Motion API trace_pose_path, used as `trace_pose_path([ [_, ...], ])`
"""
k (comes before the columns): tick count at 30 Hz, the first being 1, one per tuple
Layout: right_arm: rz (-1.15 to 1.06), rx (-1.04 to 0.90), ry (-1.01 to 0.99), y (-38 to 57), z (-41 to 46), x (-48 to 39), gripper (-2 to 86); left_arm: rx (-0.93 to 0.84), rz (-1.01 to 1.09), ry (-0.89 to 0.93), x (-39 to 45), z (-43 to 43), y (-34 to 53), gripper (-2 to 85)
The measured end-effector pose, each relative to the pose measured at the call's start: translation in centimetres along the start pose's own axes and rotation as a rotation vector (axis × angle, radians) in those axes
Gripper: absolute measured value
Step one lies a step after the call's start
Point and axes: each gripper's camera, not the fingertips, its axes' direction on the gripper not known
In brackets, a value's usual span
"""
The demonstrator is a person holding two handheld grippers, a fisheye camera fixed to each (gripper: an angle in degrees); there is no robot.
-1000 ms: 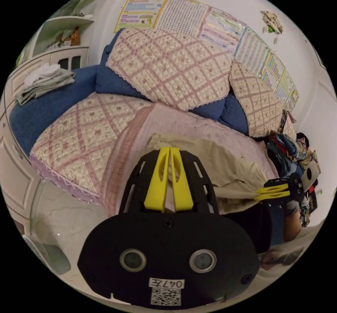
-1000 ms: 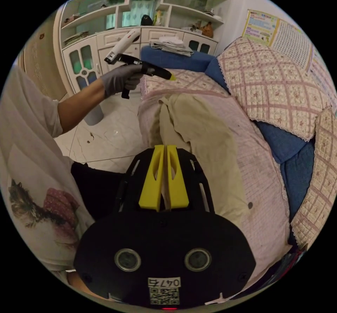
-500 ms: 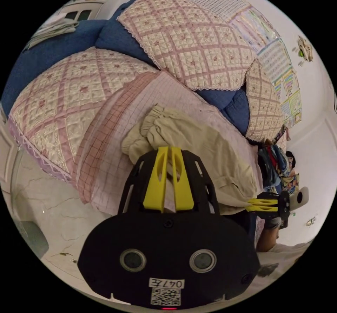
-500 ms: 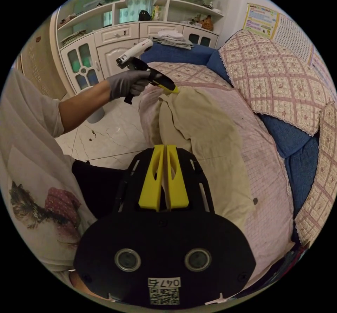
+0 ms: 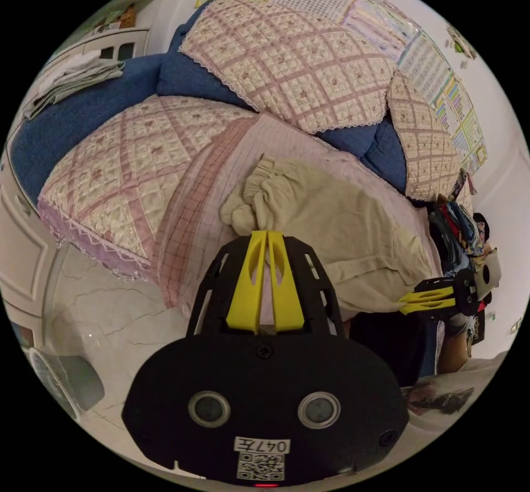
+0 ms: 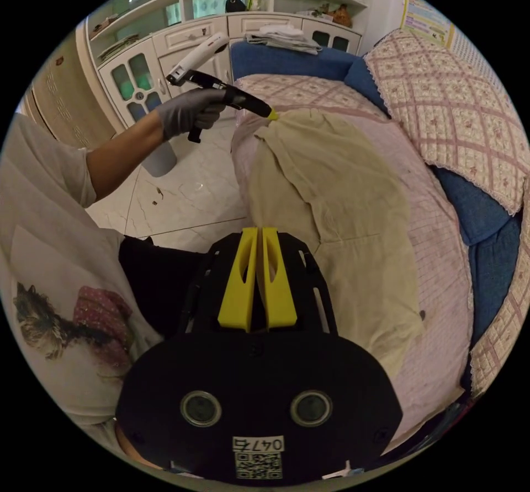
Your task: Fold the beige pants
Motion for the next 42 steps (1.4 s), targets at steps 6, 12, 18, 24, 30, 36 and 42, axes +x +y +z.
trace_pose_path([
  [6,-0.035,-0.007,0.004,-0.7,0.2,0.2,-0.4,0.046,-0.016,0.045,1.0,0.3,-1.3,-0.3],
  [12,-0.027,-0.005,0.007,-1.1,1.0,0.7,-0.4,0.016,-0.121,0.124,-0.3,3.2,-3.8,5.6],
  [18,-0.011,0.011,0.007,-1.5,1.2,1.4,-0.4,0.053,-0.114,0.135,0.6,4.2,-5.3,0.4],
  [24,-0.017,0.037,0.019,-1.8,0.6,1.7,-0.4,0.238,0.141,-0.192,7.7,-1.7,-2.7,-0.8],
  [30,-0.04,-0.017,-0.001,-2.5,1.9,2.3,-0.3,-0.04,0.061,-0.165,3.3,5.4,-1.5,-0.3],
  [36,-0.031,0.024,0.032,-1.8,-0.5,3.5,1.6,0.095,-0.08,-0.109,0.6,1.6,1.3,6.8],
  [42,0.082,0.216,0.075,-1.7,-4.8,8.0,5.5,0.071,-0.244,0.124,-3.8,2.7,5.6,9.5],
])
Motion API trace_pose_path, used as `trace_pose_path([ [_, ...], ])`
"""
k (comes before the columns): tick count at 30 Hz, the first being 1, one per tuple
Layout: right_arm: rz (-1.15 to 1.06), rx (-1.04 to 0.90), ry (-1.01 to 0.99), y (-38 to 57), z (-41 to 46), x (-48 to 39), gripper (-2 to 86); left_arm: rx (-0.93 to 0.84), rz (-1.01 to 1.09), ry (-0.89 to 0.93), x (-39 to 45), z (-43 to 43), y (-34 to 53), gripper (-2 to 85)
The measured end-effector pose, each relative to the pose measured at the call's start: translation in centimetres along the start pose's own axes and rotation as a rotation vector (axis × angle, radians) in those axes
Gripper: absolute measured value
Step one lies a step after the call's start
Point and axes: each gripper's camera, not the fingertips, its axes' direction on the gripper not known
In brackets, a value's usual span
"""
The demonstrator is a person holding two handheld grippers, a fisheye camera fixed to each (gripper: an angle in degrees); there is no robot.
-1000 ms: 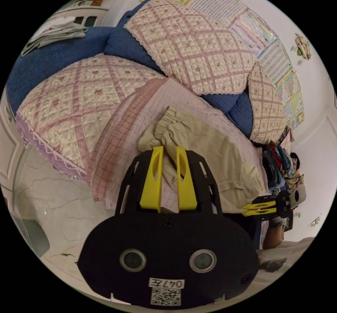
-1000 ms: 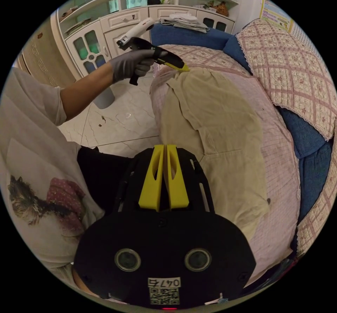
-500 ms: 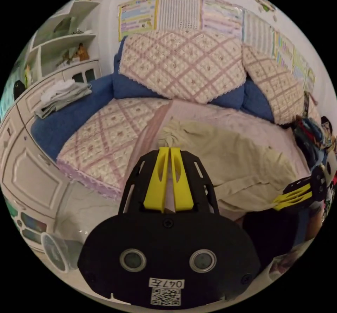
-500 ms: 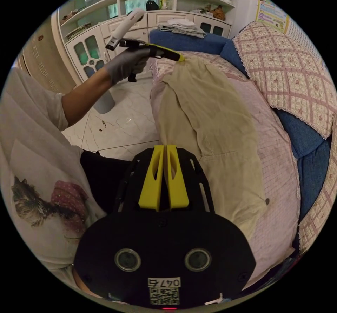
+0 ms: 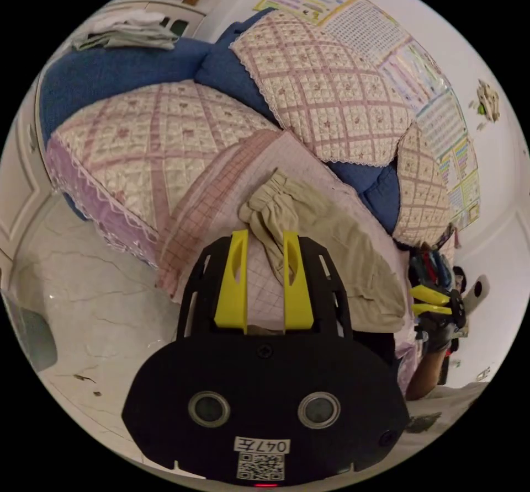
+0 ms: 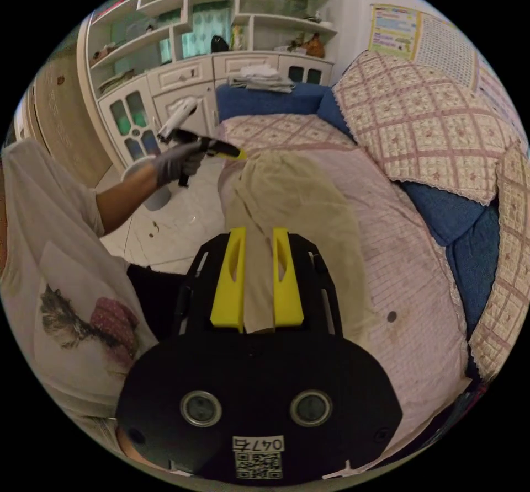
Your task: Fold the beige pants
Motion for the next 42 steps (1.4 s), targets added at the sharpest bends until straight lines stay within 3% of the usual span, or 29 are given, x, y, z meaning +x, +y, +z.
trace_pose_path([
  [7,-0.001,-0.082,0.021,-2.9,5.1,3.9,13.6,0.003,-0.046,0.082,-1.3,1.6,2.2,10.1],
  [13,-0.03,-0.17,0.025,-5.2,10.1,6.3,21.6,0.021,0.018,0.055,-0.3,1.6,4.7,3.3],
  [18,-0.014,-0.292,-0.015,-4.6,14.7,8.8,22.8,0.068,0.062,0.127,0.4,0.8,7.6,-0.4],
  [25,-0.097,-0.183,-0.022,-3.4,8.3,5.7,21.0,0.096,0.179,0.145,4.3,-0.2,12.4,-0.8],
  [32,-0.185,-0.351,0.055,-0.7,11.2,2.9,20.6,0.083,0.296,0.17,10.7,0.3,17.9,-0.9],
  [38,-0.095,-0.248,0.082,1.2,4.9,5.8,19.4,0.113,0.433,0.161,18.4,0.0,23.5,-0.9],
  [42,0.153,-0.073,0.193,6.8,-3.5,9.5,17.1,0.088,0.608,0.174,26.4,1.1,28.1,-0.9],
])
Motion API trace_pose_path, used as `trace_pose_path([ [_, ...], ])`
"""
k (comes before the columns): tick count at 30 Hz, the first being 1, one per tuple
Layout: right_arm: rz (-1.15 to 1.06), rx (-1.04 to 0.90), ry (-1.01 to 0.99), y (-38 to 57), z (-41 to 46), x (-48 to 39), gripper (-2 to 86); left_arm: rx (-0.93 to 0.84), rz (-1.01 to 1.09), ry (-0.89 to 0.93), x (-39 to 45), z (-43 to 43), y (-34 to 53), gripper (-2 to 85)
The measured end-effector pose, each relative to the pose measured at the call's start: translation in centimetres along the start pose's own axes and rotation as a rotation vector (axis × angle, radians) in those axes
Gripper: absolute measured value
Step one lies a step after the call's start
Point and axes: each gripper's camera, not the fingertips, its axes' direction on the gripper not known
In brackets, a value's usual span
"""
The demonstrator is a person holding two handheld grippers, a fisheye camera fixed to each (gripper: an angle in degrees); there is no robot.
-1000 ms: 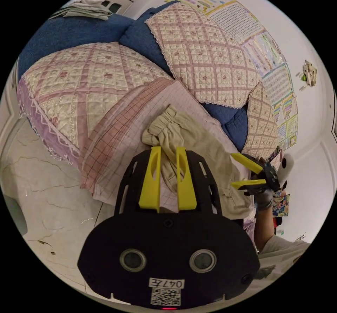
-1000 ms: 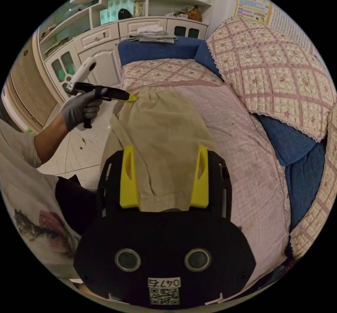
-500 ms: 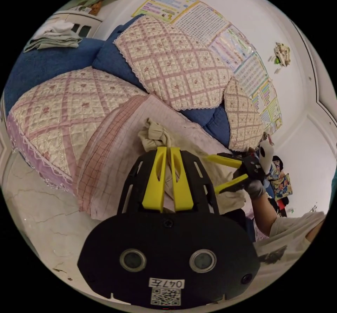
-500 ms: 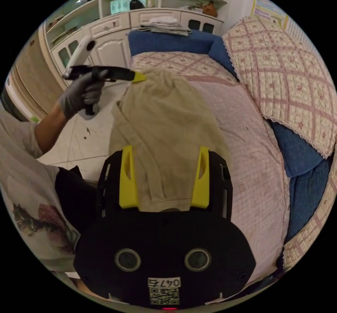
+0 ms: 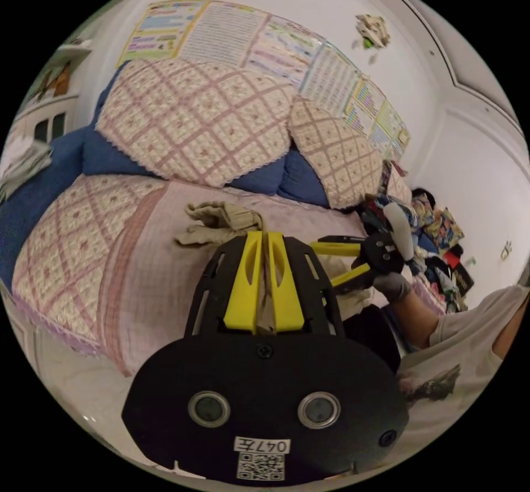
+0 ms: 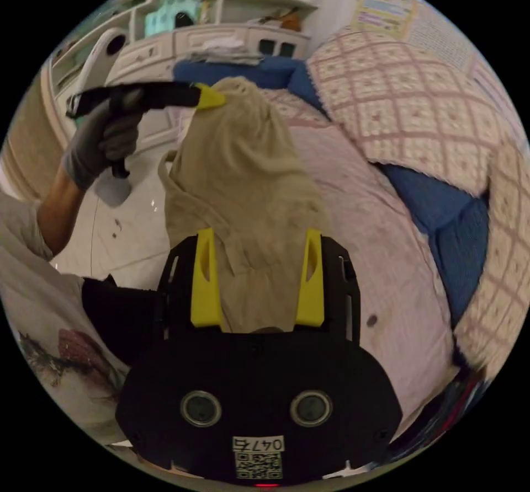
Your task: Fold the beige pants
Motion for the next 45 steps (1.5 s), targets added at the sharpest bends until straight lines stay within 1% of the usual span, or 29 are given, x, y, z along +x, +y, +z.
trace_pose_path([
  [4,0.302,0.042,0.161,8.3,-5.4,5.4,14.9,-0.088,0.281,0.069,13.5,5.9,1.5,-0.7],
  [5,0.341,0.043,0.177,9.5,-6.0,5.9,14.7,-0.136,0.357,0.077,17.3,8.4,2.6,-0.6],
  [6,0.414,0.045,0.203,11.9,-7.0,6.9,14.4,-0.172,0.39,0.08,19.0,9.8,3.3,-0.4],
  [7,0.476,0.049,0.207,14.2,-7.9,7.7,14.2,-0.27,0.44,0.09,22.0,12.9,4.8,-0.1],
  [8,0.503,0.051,0.202,15.2,-8.2,8.0,14.1,-0.365,0.448,0.107,24.2,15.8,6.4,0.6],
  [9,0.549,0.055,0.188,17.0,-8.7,8.5,13.9,-0.397,0.452,0.13,25.1,16.8,7.3,0.9],
  [10,0.581,0.061,0.18,18.5,-9.1,8.8,13.7,-0.426,0.462,0.229,26.8,17.8,9.0,1.9],
  [11,0.591,0.064,0.176,19.1,-9.3,8.9,13.6,-0.429,0.459,0.33,28.0,17.9,10.5,3.0],
  [13,0.614,0.095,0.142,20.6,-10.2,9.1,12.6,-0.424,0.466,0.385,29.3,17.3,12.3,4.5],
  [14,0.613,0.113,0.124,20.7,-10.4,9.1,12.4,-0.414,0.477,0.363,29.5,16.4,13.3,5.3],
  [16,0.56,0.178,0.024,20.2,-11.2,9.0,11.5,-0.379,0.474,0.305,28.6,14.5,14.4,5.7],
  [19,0.426,0.167,-0.067,18.2,-11.0,8.0,11.2,-0.328,0.381,0.191,24.8,11.3,15.3,5.8],
  [20,0.395,0.162,-0.075,17.9,-10.8,7.7,11.2,-0.321,0.331,0.133,23.0,10.3,15.6,5.9],
  [22,0.259,0.142,-0.078,16.9,-10.3,6.3,10.8,-0.327,0.267,0.063,20.3,9.4,16.2,6.2],
  [24,0.21,0.109,-0.033,16.6,-9.8,5.9,10.5,-0.351,0.212,0.043,17.9,9.0,16.9,6.8],
  [26,0.241,0.053,0.004,16.6,-9.0,6.6,10.1,-0.369,0.159,0.061,15.7,8.6,17.9,7.8],
  [28,0.306,0.006,-0.045,16.7,-8.1,7.8,8.9,-0.363,0.142,0.059,14.7,8.2,18.5,8.1],
  [30,0.336,0.021,-0.073,16.9,-8.1,7.8,7.2,-0.352,0.121,0.036,13.8,7.9,18.9,8.2],
  [32,0.31,0.01,-0.011,16.8,-8.1,7.0,4.0,-0.343,0.046,0.021,11.8,7.8,19.3,8.5],
  [34,0.29,-0.004,0.021,16.7,-8.9,6.1,1.2,-0.353,-0.029,0.049,10.0,7.9,19.6,8.7],
  [35,0.29,0.008,0.022,16.8,-9.5,5.9,1.0,-0.361,-0.065,0.077,9.0,7.9,19.8,9.0],
  [37,0.292,0.112,0.02,17.6,-13.1,5.0,0.5,-0.369,-0.085,0.1,8.0,7.4,20.3,9.5],
  [39,0.307,0.141,0.002,18.3,-14.3,4.9,0.6,-0.374,-0.049,0.091,7.8,6.8,20.9,10.0],
  [41,0.296,0.069,-0.003,18.7,-12.7,5.1,0.9,-0.389,0.018,0.068,8.0,6.1,21.7,10.6],
  [42,0.289,-0.042,0.004,19.0,-10.4,5.4,1.3,-0.395,0.028,0.067,8.0,6.0,21.9,10.7],
  [43,0.278,-0.113,-0.012,19.5,-8.8,5.4,1.8,-0.407,0.028,0.069,7.9,5.9,22.2,10.9],
  [44,0.276,-0.114,-0.026,19.8,-8.7,5.4,2.3,-0.409,0.014,0.082,7.6,5.7,22.5,11.0],
  [45,0.28,-0.07,-0.041,20.4,-9.4,5.3,3.1,-0.407,0.003,0.092,7.4,5.4,22.6,11.0],
])
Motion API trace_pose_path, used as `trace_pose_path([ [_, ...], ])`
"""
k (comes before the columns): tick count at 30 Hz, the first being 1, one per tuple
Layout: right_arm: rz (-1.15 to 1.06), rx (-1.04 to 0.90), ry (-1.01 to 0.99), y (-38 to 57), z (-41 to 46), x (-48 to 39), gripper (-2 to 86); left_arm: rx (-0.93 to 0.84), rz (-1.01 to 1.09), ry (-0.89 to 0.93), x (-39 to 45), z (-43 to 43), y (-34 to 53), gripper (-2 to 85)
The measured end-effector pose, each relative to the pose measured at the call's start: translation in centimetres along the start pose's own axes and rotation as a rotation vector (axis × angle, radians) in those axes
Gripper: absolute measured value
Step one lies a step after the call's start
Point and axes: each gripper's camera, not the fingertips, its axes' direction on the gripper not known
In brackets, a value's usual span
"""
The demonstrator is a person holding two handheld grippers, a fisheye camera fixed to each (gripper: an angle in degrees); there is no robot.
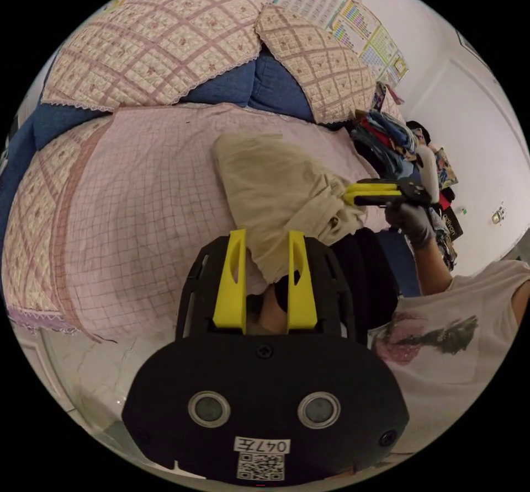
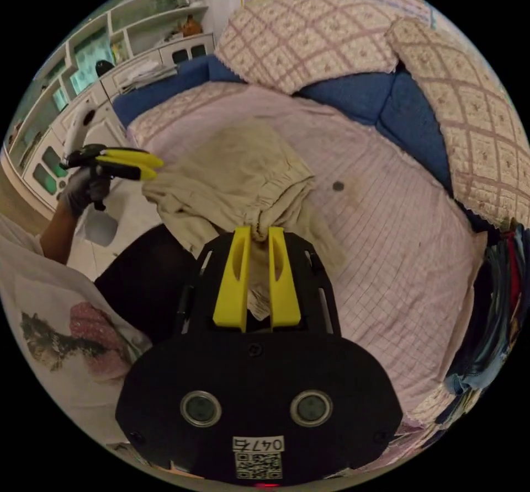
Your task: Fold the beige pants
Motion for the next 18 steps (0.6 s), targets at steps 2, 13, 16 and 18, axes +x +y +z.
trace_pose_path([
  [2,0.002,0.074,0.022,0.9,-1.9,0.0,5.8,0.03,-0.033,0.041,-0.8,-1.1,0.9,11.1],
  [13,-0.342,0.19,-0.062,-1.0,-3.3,-9.6,15.7,-0.131,0.169,-0.076,3.3,-1.6,5.7,15.0],
  [16,-0.41,0.126,0.002,-2.4,-1.2,-11.4,15.7,-0.12,0.186,-0.145,4.1,-1.8,6.9,14.0],
  [18,-0.417,0.086,0.079,-3.1,-0.5,-11.3,15.3,-0.109,0.163,-0.146,3.6,-1.7,7.2,13.4],
])
